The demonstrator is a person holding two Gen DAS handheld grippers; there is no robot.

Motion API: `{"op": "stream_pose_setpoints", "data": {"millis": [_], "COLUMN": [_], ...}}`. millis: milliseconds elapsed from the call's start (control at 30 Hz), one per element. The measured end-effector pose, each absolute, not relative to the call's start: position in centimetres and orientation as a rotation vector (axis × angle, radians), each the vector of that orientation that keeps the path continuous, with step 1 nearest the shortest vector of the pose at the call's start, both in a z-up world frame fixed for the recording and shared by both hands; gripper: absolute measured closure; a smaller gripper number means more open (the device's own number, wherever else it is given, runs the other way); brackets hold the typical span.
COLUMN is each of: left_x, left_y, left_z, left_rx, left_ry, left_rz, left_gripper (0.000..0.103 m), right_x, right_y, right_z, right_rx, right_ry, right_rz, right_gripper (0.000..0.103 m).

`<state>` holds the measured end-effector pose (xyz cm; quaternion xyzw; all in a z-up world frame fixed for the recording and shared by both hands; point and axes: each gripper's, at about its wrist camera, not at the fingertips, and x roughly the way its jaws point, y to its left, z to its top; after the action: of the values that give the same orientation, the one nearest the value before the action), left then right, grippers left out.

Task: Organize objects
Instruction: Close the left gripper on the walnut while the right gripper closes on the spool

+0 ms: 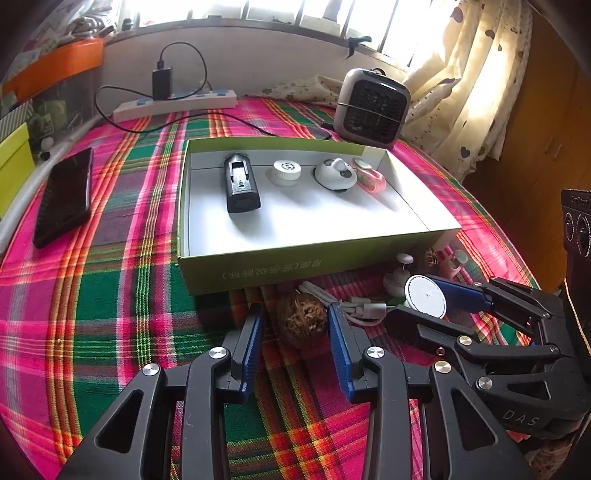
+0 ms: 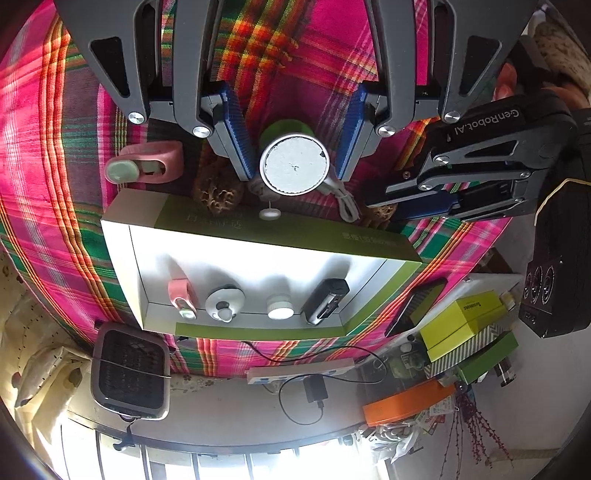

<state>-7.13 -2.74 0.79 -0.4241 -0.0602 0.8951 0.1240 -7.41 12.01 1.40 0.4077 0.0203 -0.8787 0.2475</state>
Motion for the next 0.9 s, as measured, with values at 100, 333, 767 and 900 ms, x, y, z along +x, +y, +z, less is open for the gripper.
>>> {"op": "stream_pose_setpoints", "data": {"millis": [100,333,767,900], "left_x": [-7.18,-7.16,-7.04,-6.95], "left_y": [-2.69,-2.58,-2.57,-2.57], "left_z": [0.79,0.86,1.02,1.16], "left_rx": [-1.234,-1.232,-1.228,-1.225], "left_ry": [-0.178,-0.163,-0.158,-0.156], "left_rz": [2.611,2.622,2.626,2.626], "left_gripper": [0.076,0.076,0.076,0.076], "right_x": [-7.41,-7.23,-7.08,-6.93], "right_y": [12.10,12.10,12.34,12.37], "right_z": [1.49,1.51,1.61,1.65], "right_rx": [1.104,1.098,1.095,1.101], "right_ry": [0.052,0.057,0.034,0.025], "right_rz": [-2.401,-2.404,-2.391,-2.376], "right_gripper": [0.064,0.068,0.068,0.068]}}
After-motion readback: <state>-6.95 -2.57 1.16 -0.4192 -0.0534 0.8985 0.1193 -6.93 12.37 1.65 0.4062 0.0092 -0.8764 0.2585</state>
